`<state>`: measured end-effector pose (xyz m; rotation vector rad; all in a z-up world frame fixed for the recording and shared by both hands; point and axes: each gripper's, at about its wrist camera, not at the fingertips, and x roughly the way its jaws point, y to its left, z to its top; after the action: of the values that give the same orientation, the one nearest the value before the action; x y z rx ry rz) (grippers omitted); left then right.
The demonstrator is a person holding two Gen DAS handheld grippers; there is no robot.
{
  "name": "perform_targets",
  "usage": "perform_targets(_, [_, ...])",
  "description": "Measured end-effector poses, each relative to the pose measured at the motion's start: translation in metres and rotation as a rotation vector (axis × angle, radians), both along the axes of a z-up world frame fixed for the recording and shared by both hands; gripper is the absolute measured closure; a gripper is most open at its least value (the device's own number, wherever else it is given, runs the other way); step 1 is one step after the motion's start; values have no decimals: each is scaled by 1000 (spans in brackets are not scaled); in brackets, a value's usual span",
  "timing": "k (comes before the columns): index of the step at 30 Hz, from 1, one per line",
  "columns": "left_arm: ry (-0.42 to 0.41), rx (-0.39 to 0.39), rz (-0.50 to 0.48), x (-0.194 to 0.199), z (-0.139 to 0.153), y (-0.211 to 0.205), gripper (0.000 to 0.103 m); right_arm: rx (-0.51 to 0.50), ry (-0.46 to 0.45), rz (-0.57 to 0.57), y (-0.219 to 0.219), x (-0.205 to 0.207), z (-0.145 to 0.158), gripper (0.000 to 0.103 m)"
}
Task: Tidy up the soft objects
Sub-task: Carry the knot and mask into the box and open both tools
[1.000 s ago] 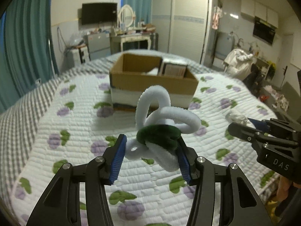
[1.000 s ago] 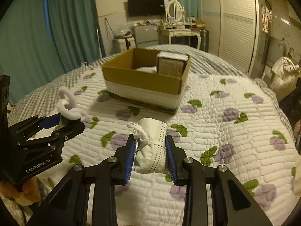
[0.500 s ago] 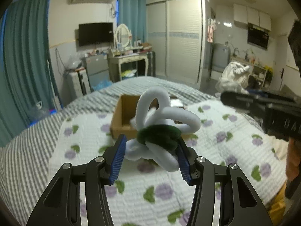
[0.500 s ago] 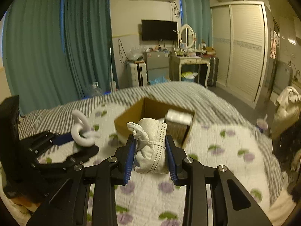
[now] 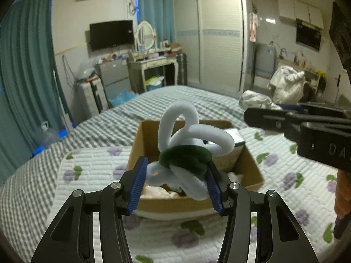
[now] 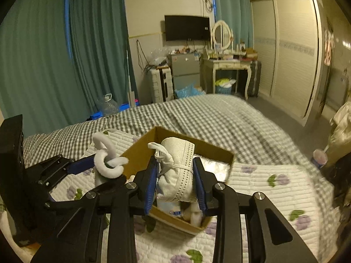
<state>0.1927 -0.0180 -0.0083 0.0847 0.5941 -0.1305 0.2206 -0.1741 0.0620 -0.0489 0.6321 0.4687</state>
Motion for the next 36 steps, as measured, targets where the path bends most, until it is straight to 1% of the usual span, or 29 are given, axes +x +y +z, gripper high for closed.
perform_targets(2, [19,-2,4,12,-10,3,52,6,28,7,0,13,-16,72])
perform_targets(5, [41,20,15,29,-23,3,52,11,76,7,1,28,-39,72])
perform_targets(8, [57,25,22,40,-32,4,52,4,119,-1,-1,42,-60,72])
perform_targets(10, [66,26,25,46,-35,4,52,1,138,-8,-4,51,-68,72])
perform_targets(13, [72,36,23,52,-39,2,52,4,159,-25,-5,62,-75,72])
perform_targets(18, [77,66,30,58,-43,-2,52,-11,163,-46,-3,78,-84,71])
perform_targets(19, [78,70,35,59,-44,-2,50,-11,166,-48,-3,80,-86,71])
perform_targets(22, [81,60,33,61,-46,0,49,21,173,-56,-8,84,-89,69])
perform_targets(23, [86,55,34,61,-46,0,43,31,172,-56,-9,83,-88,61])
perform_targets(24, [92,51,38,62,-47,1,37,35,171,-60,-8,82,-85,48])
perform_targets(25, [100,47,42,62,-47,0,27,35,166,-68,-9,80,-83,43])
perform_targets(26, [101,42,45,62,-46,0,26,36,158,-75,-10,79,-81,42])
perform_targets(28, [92,28,50,57,-39,-1,26,38,148,-84,-11,74,-73,42])
perform_targets(31, [75,13,60,47,-21,-1,26,36,126,-100,-16,64,-58,42])
perform_targets(33, [47,10,62,35,-2,-2,26,35,108,-108,-18,54,-44,42])
perform_targets(36, [-11,10,64,11,33,-3,26,29,66,-116,-22,32,-11,42])
